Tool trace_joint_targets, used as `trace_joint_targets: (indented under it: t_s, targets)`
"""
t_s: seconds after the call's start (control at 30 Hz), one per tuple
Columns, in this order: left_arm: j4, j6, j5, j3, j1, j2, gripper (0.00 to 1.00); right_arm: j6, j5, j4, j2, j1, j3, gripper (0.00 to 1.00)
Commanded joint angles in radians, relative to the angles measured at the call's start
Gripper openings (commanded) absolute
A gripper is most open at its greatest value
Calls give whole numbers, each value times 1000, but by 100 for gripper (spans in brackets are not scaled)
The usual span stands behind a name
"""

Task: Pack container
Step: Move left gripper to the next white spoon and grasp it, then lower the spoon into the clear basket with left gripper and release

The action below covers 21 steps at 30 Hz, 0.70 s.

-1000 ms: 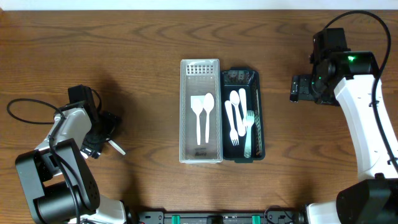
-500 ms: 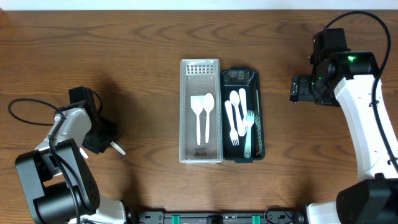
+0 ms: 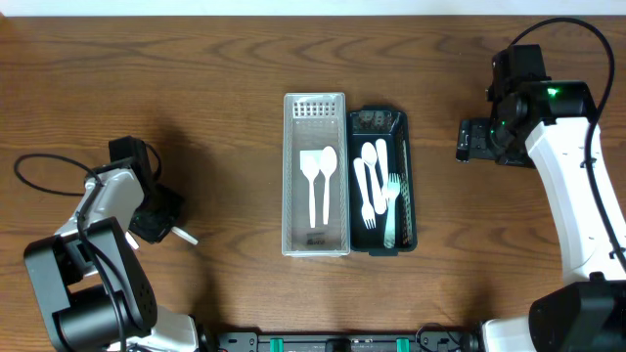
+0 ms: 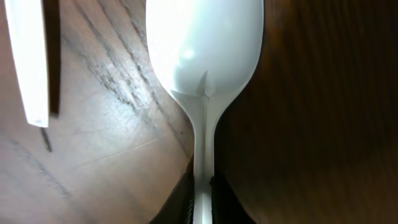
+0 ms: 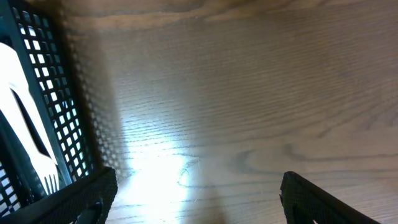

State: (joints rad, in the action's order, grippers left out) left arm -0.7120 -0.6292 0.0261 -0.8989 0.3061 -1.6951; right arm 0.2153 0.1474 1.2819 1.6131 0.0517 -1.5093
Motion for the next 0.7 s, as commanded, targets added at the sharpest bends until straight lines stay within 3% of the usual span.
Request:
trace_joint_targets:
  t_s: [0.0,0.37,0.67]
  targets:
    - [-47,80,-11,-72,-26,23,7,-10,5,1,-2,-10,-1,87]
    - [-321,184,-11,-435,-333,246,7,-11,5,-10,-2,-10,-1,87]
    - [-337,180,-11,-513,-705,229,7,-11,5,-10,-2,-10,-1,87]
